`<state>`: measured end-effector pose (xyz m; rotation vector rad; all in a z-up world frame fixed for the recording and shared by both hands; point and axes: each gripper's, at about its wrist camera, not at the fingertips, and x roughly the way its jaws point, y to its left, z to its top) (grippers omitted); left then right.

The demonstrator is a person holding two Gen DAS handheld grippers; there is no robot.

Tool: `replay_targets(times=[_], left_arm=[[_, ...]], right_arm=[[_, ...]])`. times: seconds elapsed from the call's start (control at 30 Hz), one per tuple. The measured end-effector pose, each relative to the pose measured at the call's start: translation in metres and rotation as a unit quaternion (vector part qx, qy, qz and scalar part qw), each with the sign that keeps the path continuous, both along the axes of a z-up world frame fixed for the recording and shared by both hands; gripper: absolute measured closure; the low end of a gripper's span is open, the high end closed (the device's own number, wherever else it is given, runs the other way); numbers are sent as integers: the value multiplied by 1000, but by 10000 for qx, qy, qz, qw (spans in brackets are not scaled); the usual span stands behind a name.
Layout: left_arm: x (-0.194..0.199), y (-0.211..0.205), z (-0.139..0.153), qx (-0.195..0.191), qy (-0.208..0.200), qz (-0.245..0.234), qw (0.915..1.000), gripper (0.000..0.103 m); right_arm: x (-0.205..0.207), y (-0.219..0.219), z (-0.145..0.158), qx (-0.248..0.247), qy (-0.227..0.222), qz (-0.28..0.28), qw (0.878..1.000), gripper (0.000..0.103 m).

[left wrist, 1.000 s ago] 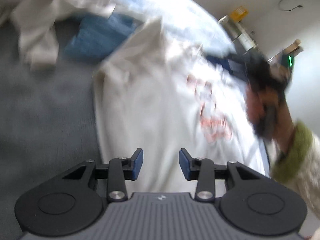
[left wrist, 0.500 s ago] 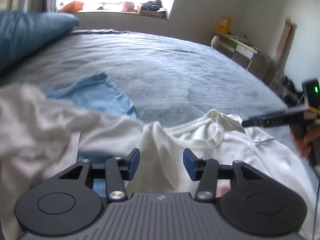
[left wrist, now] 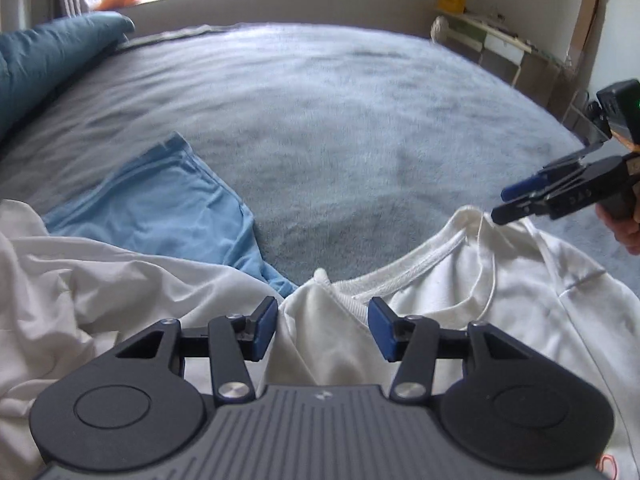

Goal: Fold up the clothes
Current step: 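Grasp the collar rim with both grippers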

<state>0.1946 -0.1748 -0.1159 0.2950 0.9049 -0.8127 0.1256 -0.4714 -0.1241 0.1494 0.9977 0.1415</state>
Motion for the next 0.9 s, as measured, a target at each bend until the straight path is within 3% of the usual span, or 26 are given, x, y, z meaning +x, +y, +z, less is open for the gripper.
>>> replay_targets(times=[0.17,0.33,0.4,0.47,0.57,0.67,0.9], left_arm=[[-1,-13,-4,284,-64,-403,9988,57],[-7,-20,-9,625,-265,-584,9960,71],[-8,-20,-9,645,-315,-547,9959,76],[-9,-21,-9,663,-384,-514,9957,81],[-10,-22,-9,696,-503,-460,9952,89],[-16,-19,-1,612,-589,-419,9955,92],[-44,-14,26,496,-852,-571,9935,94]], right_arm=[[5,-1,-8,245,28,188,9995,44],[8,10,-18,-88,-97,312,9994,46],[10,17,-22,-264,-63,372,9989,51],[12,26,-27,-505,10,469,9976,72],[10,41,-30,-871,-18,633,9942,87],[4,45,-25,-1032,-139,540,9931,94],[-28,41,5,-744,-477,281,9957,96]])
